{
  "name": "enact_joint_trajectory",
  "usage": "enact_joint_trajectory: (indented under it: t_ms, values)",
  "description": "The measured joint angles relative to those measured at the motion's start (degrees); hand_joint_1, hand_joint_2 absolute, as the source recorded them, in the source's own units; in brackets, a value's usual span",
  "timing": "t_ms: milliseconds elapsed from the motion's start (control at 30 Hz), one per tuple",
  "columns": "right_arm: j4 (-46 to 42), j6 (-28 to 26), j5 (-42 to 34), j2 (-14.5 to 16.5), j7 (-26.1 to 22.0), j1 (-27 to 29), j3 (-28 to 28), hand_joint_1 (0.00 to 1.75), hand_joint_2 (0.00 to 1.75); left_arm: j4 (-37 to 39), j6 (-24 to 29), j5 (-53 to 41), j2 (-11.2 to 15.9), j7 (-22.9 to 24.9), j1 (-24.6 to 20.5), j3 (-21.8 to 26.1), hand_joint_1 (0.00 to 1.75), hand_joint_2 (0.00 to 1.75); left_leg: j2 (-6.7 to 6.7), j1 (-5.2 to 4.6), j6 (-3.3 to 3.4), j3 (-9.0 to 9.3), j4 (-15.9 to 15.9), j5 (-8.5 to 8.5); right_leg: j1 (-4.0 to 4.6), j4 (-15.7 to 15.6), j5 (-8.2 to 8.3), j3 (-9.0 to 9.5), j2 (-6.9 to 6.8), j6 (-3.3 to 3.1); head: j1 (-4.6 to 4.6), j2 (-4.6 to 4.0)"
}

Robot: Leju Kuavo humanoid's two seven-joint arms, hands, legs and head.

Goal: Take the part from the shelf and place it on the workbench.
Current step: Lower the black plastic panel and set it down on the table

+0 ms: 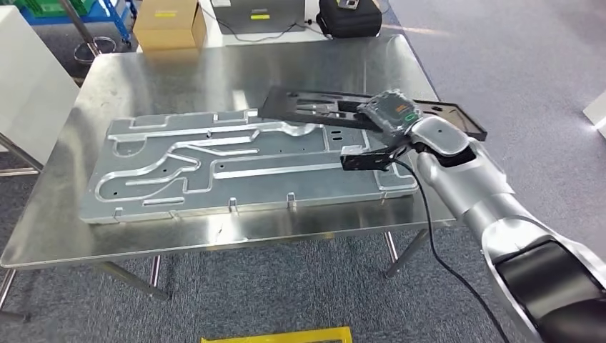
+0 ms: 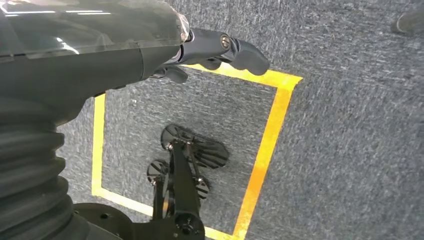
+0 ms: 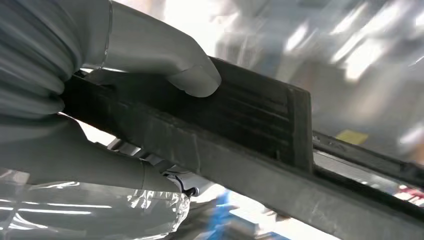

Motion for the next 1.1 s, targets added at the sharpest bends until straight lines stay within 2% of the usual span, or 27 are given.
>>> enact_joint_trajectory:
  t_ms: [67, 100, 133, 200, 233, 267, 300, 367, 400, 433, 467, 533, 600, 633, 700, 733, 767, 800, 867, 933, 1033, 1100]
  values:
    - [1.7, -0.1, 0.6, 1.4, -1.2, 0.6, 2.8, 1.75, 1.75, 0.0, -0.6, -0.2, 0.0, -0.5, -0.1, -0.1, 0.0, 1.75, 0.04, 0.33, 0.34, 0.54, -0.7, 0.23, -0.06, 0.5, -0.52, -0.09, -0.1, 0.61, 0.06, 0.0]
    - [2.4, -0.1, 0.7, 2.0, -1.6, 0.7, 3.9, 1.75, 1.75, 0.1, -0.8, -0.3, -0.1, -0.7, -0.2, -0.1, 0.0, 1.75, 0.05, 0.52, 0.51, 0.88, -1.2, 0.33, -0.14, 1.8, -1.33, -0.65, -0.19, 0.99, 0.08, 0.0]
    - [3.0, -0.1, 0.7, 2.6, -1.9, 0.8, 4.7, 1.75, 1.75, 0.1, -1.0, -0.4, -0.1, -0.9, -0.3, -0.2, 0.0, 1.75, 0.06, 0.61, 0.62, 1.15, -1.4, 0.36, -0.37, 4.3, -2.59, -1.85, -0.29, 1.37, 0.09, 0.0]
    - [4.2, -0.1, 0.7, 3.4, -2.1, 0.8, 6.2, 1.75, 1.75, 0.1, -1.1, -0.4, -0.1, -1.1, -0.4, -0.4, 0.0, 1.75, -0.02, 0.64, 0.76, 1.37, -1.5, 0.22, -0.9, 11.1, -5.26, -5.57, -0.38, 1.99, 0.09, 0.0]
    - [4.9, -0.2, 0.7, 3.6, -2.2, 0.9, 6.9, 1.75, 1.75, 0.2, -1.2, -0.4, -0.1, -1.1, -0.4, -0.5, 0.0, 1.75, -0.08, 0.7, 0.76, 1.46, -1.5, 0.1, -1.17, 13.6, -5.73, -7.19, -0.4, 2.22, 0.1, 0.0]
    - [5.4, -0.2, 0.7, 3.8, -2.2, 1.1, 7.6, 1.75, 1.75, 0.2, -1.2, -0.4, -0.1, -1.2, -0.3, -0.5, 0.0, 1.75, -0.14, 0.81, 0.67, 1.58, -1.4, -0.06, -1.44, 14.4, -5.11, -7.94, -0.41, 2.42, 0.1, 0.0]
    - [5.9, -0.2, 0.6, 4.0, -2.2, 1.3, 8.1, 1.75, 1.75, 0.2, -1.2, -0.4, -0.1, -1.2, -0.3, -0.5, 0.0, 1.75, -0.2, 0.95, 0.5, 1.7, -1.2, -0.26, -1.69, 13.0, -3.5, -7.72, -0.43, 2.6, 0.1, 0.0]
    - [6.5, -0.4, 0.3, 4.3, -2.4, 1.3, 8.8, 1.75, 1.75, 0.3, -1.2, -0.4, -0.1, -1.5, -0.2, -0.5, 0.0, 1.75, -0.27, 1.15, -0.08, 1.79, -0.7, -0.84, -2.07, 6.4, 0.66, -5.14, -0.56, 2.86, 0.11, 0.0]
    - [6.7, -0.7, 0.0, 4.6, -2.7, 1.3, 9.0, 1.75, 1.75, 0.3, -1.2, -0.4, -0.1, -1.6, -0.2, -0.5, 0.0, 1.75, -0.27, 1.14, -0.43, 1.73, -0.4, -1.14, -2.04, 3.4, 1.84, -3.92, -0.59, 2.79, 0.09, 0.0]
    - [6.9, -1.0, -0.2, 4.9, -2.9, 1.3, 9.2, 1.75, 1.75, 0.3, -1.2, -0.5, 0.0, -1.9, -0.3, -0.6, 0.0, 1.75, -0.26, 1.1, -0.78, 1.69, -0.2, -1.33, -1.93, 1.5, 2.33, -3.16, -0.6, 2.61, 0.07, 0.0]
    - [7.2, -1.3, -0.3, 5.3, -3.1, 1.5, 9.5, 1.75, 1.75, 0.3, -1.4, -0.5, 0.0, -2.2, -0.3, -0.6, 0.0, 1.75, -0.24, 1.03, -1.12, 1.67, -0.2, -1.44, -1.74, 0.8, 2.15, -2.88, -0.56, 2.31, 0.05, 0.0]
    - [7.8, -1.5, 0.0, 6.2, -3.1, 2.3, 10.1, 1.75, 1.75, 0.3, -2.0, -0.7, 0.0, -3.0, -0.3, -0.7, 0.0, 1.75, -0.18, 1.14, -1.77, 1.76, -0.3, -1.63, -1.6, 0.5, 2.1, -2.74, -0.48, 1.45, 0.03, 0.0]
    - [8.6, -1.7, 0.4, 7.5, -2.4, 3.0, 10.9, 1.75, 1.75, 0.3, -2.4, -1.0, 0.0, -3.8, -0.4, -0.9, 0.0, 1.75, -0.1, 1.31, -2.25, 1.14, 1.6, -3.06, -1.69, 0.2, 2.19, -2.44, -0.43, 0.54, 0.01, 0.0]
    - [9.0, -1.8, 0.5, 8.2, -2.0, 3.2, 11.2, 1.31, 1.31, 0.3, -2.5, -1.1, 0.0, -4.0, -0.4, -0.9, 0.0, 1.75, -0.08, 1.37, -2.36, 0.07, 4.1, -4.54, -1.67, 0.1, 2.17, -2.26, -0.41, 0.15, -0.01, 0.0]
    - [9.8, -2.0, 0.3, 9.3, -1.6, 4.1, 11.7, 0.44, 0.44, 0.4, -2.5, -1.3, -0.1, -4.4, -0.6, -1.0, 0.0, 1.75, -0.08, 1.35, -2.46, -3.22, 11.5, -7.82, -1.4, 0.1, 1.97, -1.98, -0.4, -0.39, -0.03, 0.0]
    - [10.2, -2.1, 0.1, 9.7, -1.5, 4.7, 11.8, 0.0, 0.0, 0.4, -2.5, -1.3, -0.1, -4.6, -0.6, -1.0, 0.0, 1.75, -0.08, 1.34, -2.49, -4.62, 14.4, -8.62, -1.24, 0.1, 1.88, -1.85, -0.39, -0.52, -0.03, 0.0]
    - [10.5, -2.1, -0.2, 10.0, -1.4, 5.3, 11.8, 0.0, 0.0, 0.4, -2.5, -1.3, -0.1, -4.7, -0.6, -1.1, 0.0, 1.75, -0.08, 1.33, -2.48, -5.23, 15.4, -8.44, -1.11, 0.2, 1.8, -1.74, -0.36, -0.61, -0.02, 0.0]
    - [10.8, -2.2, -0.5, 10.3, -1.3, 5.7, 11.9, 0.0, 0.0, 0.4, -2.3, -1.3, -0.1, -4.8, -0.6, -1.1, 0.0, 1.75, -0.07, 1.33, -2.4, -4.78, 14.3, -7.23, -1.02, 0.2, 1.74, -1.65, -0.29, -0.65, -0.01, 0.0]
    - [11.2, -2.3, -1.2, 10.8, -1.3, 6.2, 11.9, 0.0, 0.0, 0.4, -1.9, -1.3, -0.2, -4.9, -0.6, -1.1, 0.0, 0.87, -0.06, 1.29, -2.0, -1.43, 7.2, -3.63, -0.92, 0.3, 1.58, -1.44, -0.08, -0.52, 0.0, 0.0]
    - [11.5, -2.7, -1.8, 11.0, -1.3, 6.3, 11.9, 0.0, 0.0, 0.4, -1.7, -1.1, -0.2, -4.9, -0.6, -1.1, 0.0, 0.0, -0.09, 1.05, -1.54, 1.55, 1.3, -1.85, -0.75, 0.4, 1.43, -1.36, 0.11, -0.12, 0.02, 0.0]
    - [11.7, -4.6, -3.5, 11.1, -1.9, 6.6, 11.7, 0.0, 0.0, 0.4, -1.6, -1.0, -0.2, -4.8, -0.6, -1.1, 0.0, 0.0, -0.11, 0.85, -0.79, 2.31, -0.1, -1.69, -0.77, 0.3, 1.47, -1.29, 0.18, 0.82, 0.04, 0.0]
    - [11.8, -6.7, -6.0, 11.2, -3.8, 7.1, 10.9, 0.0, 0.0, 0.4, -1.4, -1.0, -0.3, -4.4, -0.7, -1.0, 0.0, 0.0, -0.05, 1.08, -0.12, 2.5, -0.7, -1.25, -0.82, 1.6, 0.36, -1.82, 0.06, 1.45, 0.09, 0.0]
